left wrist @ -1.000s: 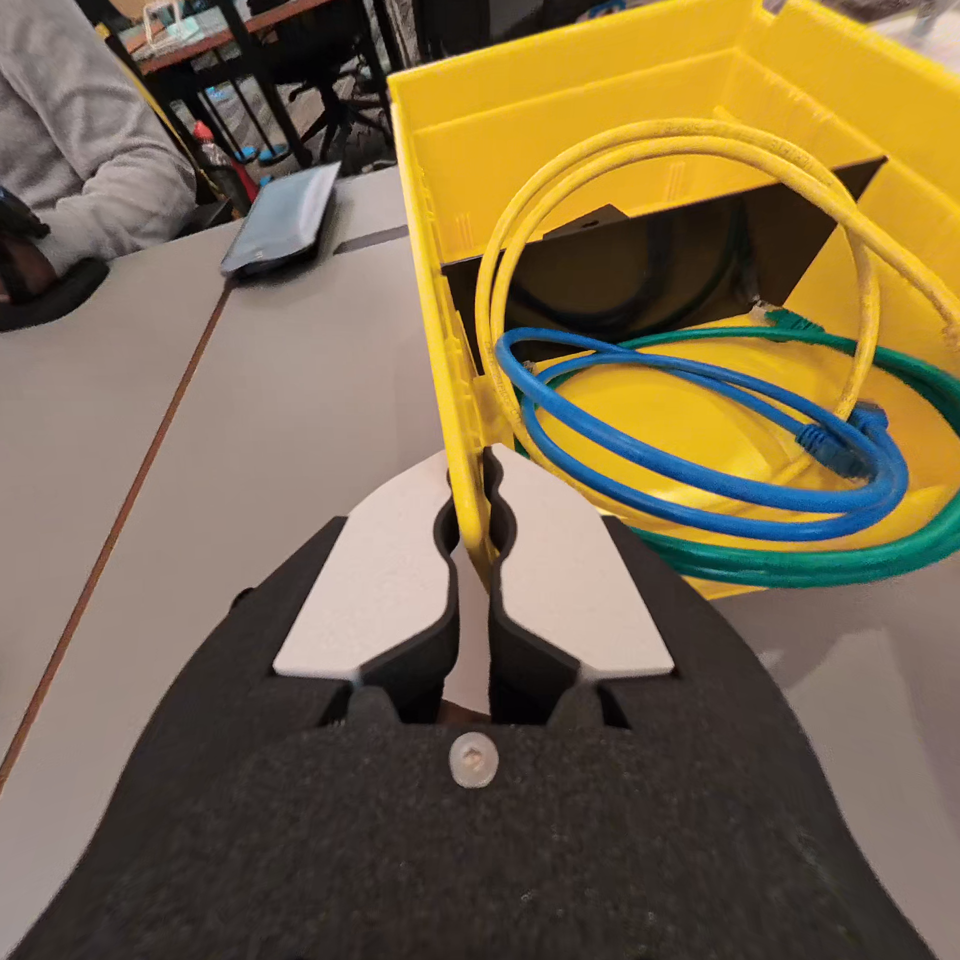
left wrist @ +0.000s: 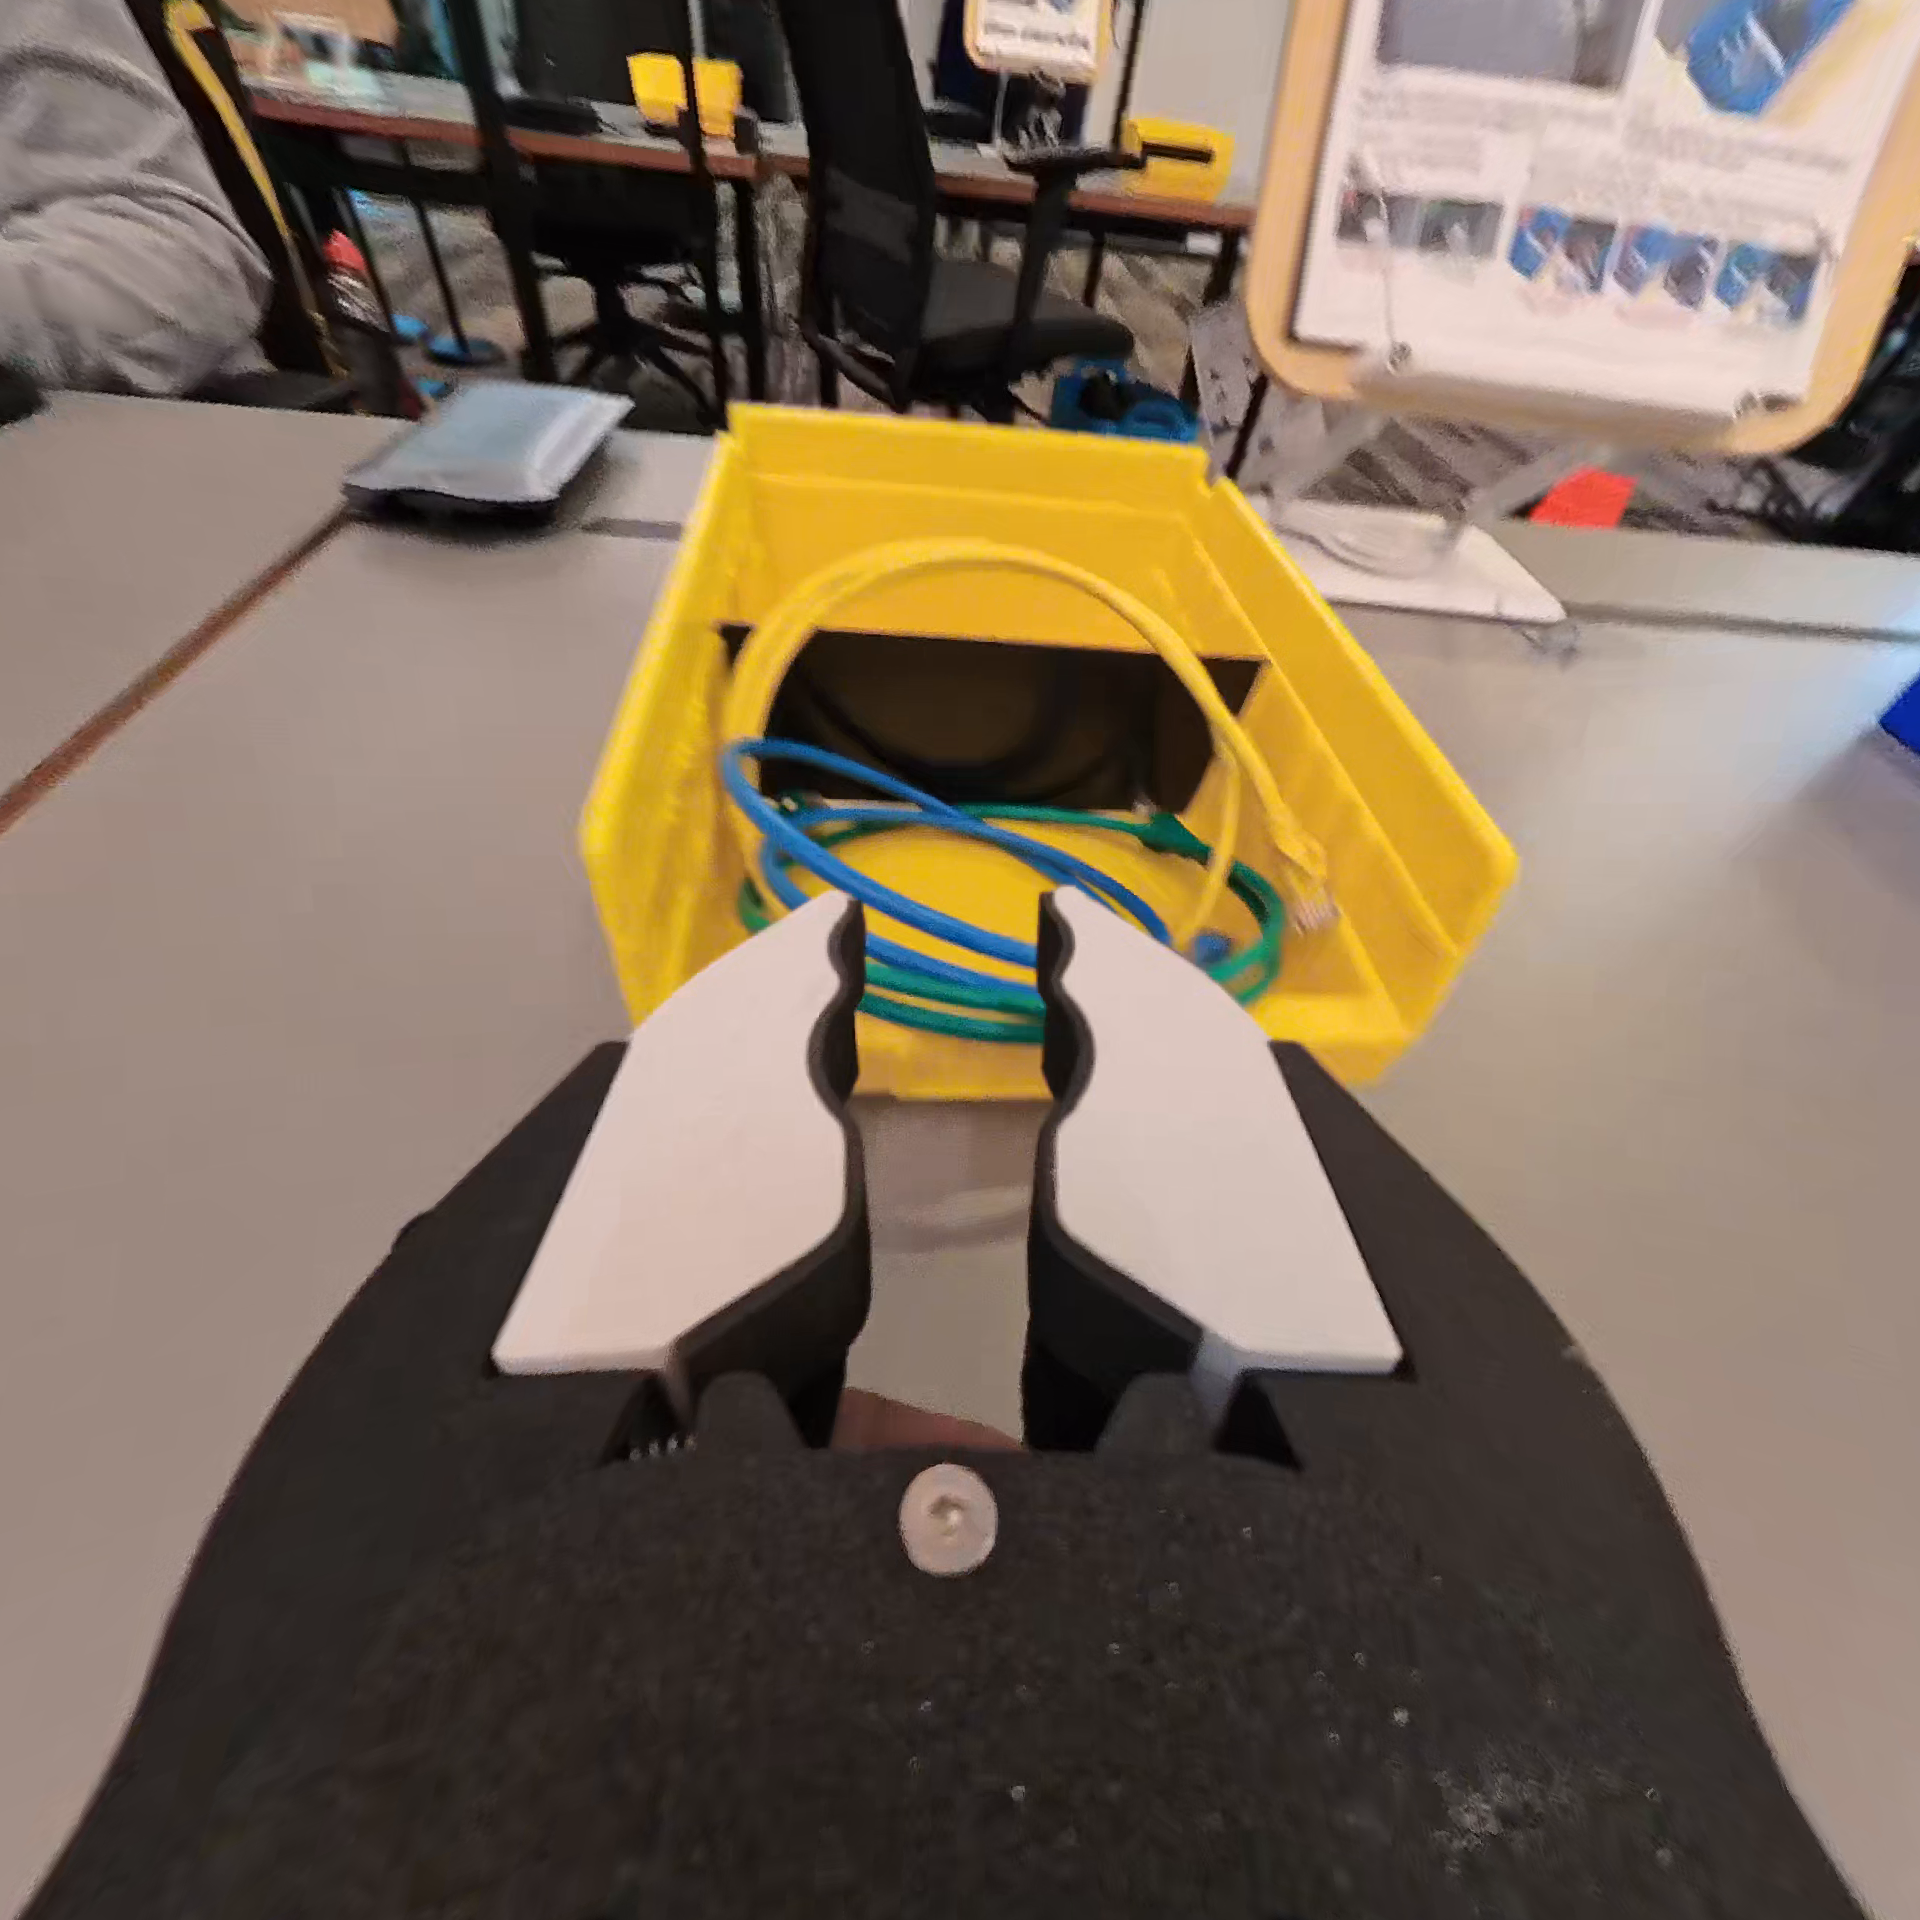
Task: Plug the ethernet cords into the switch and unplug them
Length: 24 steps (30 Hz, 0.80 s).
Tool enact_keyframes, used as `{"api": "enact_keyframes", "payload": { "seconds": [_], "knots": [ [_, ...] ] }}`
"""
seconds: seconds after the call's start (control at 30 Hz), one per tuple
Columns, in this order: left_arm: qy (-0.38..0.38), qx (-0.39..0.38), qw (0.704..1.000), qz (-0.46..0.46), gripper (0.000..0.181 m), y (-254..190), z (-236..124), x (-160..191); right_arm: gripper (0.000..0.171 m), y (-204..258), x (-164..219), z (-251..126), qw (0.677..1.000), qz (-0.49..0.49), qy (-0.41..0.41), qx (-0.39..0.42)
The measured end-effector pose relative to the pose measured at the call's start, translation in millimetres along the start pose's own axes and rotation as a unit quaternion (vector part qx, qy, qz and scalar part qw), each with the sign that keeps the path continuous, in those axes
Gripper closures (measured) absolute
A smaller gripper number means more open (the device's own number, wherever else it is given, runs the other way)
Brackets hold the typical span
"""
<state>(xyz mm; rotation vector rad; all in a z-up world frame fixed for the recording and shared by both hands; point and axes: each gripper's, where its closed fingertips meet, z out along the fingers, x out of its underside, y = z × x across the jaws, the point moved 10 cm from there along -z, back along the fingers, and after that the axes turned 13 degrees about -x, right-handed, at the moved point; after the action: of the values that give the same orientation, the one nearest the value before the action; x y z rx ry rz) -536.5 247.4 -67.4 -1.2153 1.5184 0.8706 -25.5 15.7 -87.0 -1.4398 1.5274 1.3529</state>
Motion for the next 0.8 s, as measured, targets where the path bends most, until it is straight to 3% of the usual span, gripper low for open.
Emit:
{"api": "enact_keyframes", "payload": {
  "seconds": [0.07, 0.17, 0.27, 0.43, 0.67, 0.8],
  "knots": [
    [0.02, 0.03, 0.999, 0.0, 0.15, -20.1, -11.0, 11.4, 0.143, -26.7, -9.8, -23.3, 0.998, -0.006, -0.028, 0.063],
    [0.052, 0.093, 0.994, -0.001, 0.15, -50.5, -28.4, 25.2, 0.143, -48.9, -19.6, -50.1, 0.994, 0.004, -0.074, 0.081],
    [0.049, 0.109, 0.992, 0.045, 0.15, -72.7, -35.1, 28.7, 0.144, -65.5, -20.4, -60.3, 0.989, 0.008, -0.089, 0.119],
    [0.045, 0.087, 0.987, 0.127, 0.15, -82.9, -30.6, 36.5, 0.145, -80.6, -6.6, -49.0, 0.986, 0.052, -0.089, 0.132],
    [0.046, 0.077, 0.989, 0.117, 0.15, -73.4, -38.2, 37.9, 0.148, -78.8, -8.0, -27.0, 0.989, 0.047, -0.073, 0.118],
    [0.049, 0.059, 0.99, 0.121, 0.148, -64.5, -47.1, 41.6, 0.15, -71.6, -20.0, -27.2, 0.987, 0.031, -0.111, 0.116]
  ]
}}
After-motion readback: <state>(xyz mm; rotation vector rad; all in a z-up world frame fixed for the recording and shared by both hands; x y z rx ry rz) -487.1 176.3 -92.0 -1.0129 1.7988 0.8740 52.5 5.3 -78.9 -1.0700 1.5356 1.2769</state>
